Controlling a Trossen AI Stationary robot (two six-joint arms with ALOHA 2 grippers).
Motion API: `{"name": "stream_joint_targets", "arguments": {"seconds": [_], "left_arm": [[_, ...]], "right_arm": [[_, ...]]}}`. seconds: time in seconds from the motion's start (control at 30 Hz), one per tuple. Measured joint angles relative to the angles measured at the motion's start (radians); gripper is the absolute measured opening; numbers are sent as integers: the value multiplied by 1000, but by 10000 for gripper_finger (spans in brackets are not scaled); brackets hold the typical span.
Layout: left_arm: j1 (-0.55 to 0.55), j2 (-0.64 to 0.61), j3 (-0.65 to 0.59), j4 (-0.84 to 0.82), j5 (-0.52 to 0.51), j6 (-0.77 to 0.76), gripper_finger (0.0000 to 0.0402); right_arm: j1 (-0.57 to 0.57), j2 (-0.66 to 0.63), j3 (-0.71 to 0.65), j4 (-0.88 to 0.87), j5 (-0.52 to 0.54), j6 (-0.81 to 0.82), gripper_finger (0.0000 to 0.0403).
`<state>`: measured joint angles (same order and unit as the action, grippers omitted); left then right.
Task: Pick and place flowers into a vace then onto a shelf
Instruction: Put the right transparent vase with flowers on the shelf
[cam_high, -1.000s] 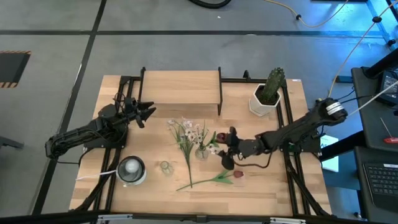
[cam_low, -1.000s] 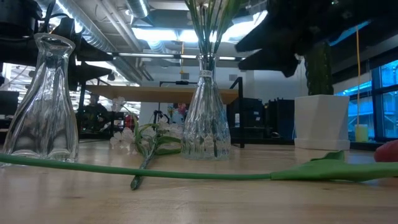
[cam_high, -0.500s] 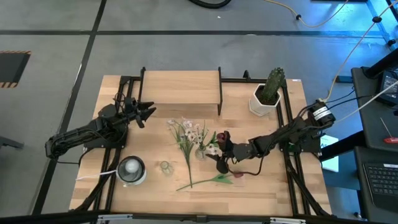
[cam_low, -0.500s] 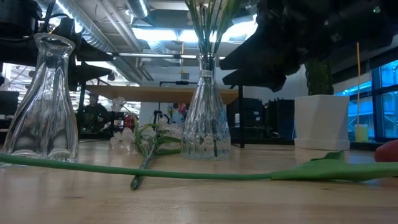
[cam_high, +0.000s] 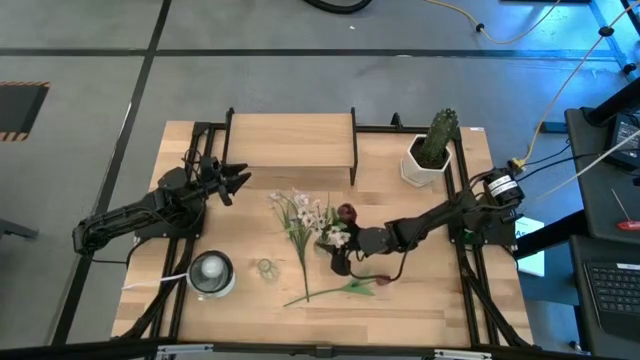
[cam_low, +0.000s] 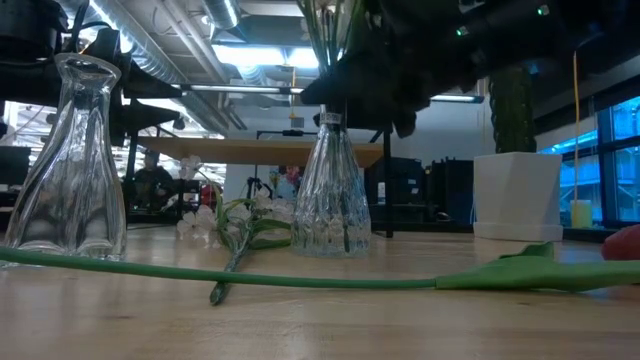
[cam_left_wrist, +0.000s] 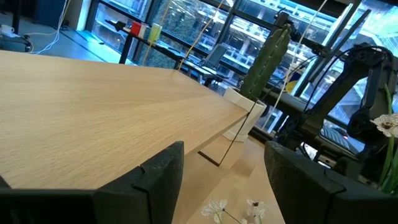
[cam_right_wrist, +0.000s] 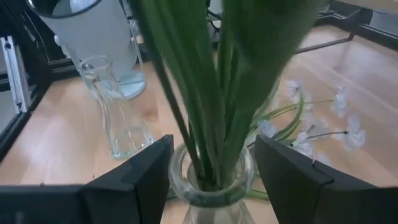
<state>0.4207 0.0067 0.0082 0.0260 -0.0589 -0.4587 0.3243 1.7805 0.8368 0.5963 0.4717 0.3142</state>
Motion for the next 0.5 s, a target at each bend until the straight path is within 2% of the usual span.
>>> {"name": "stream_joint_targets", "arguments": {"seconds": [0.43, 0.5], "left_arm": [[0, 0, 0, 0, 0, 0, 216], [0, 0, 0, 0, 0, 0, 216]], "right_arm": [[-1, 0, 2, -54, -21, 51, 107], [-1, 0, 2, -52, -21, 53, 98]]}}
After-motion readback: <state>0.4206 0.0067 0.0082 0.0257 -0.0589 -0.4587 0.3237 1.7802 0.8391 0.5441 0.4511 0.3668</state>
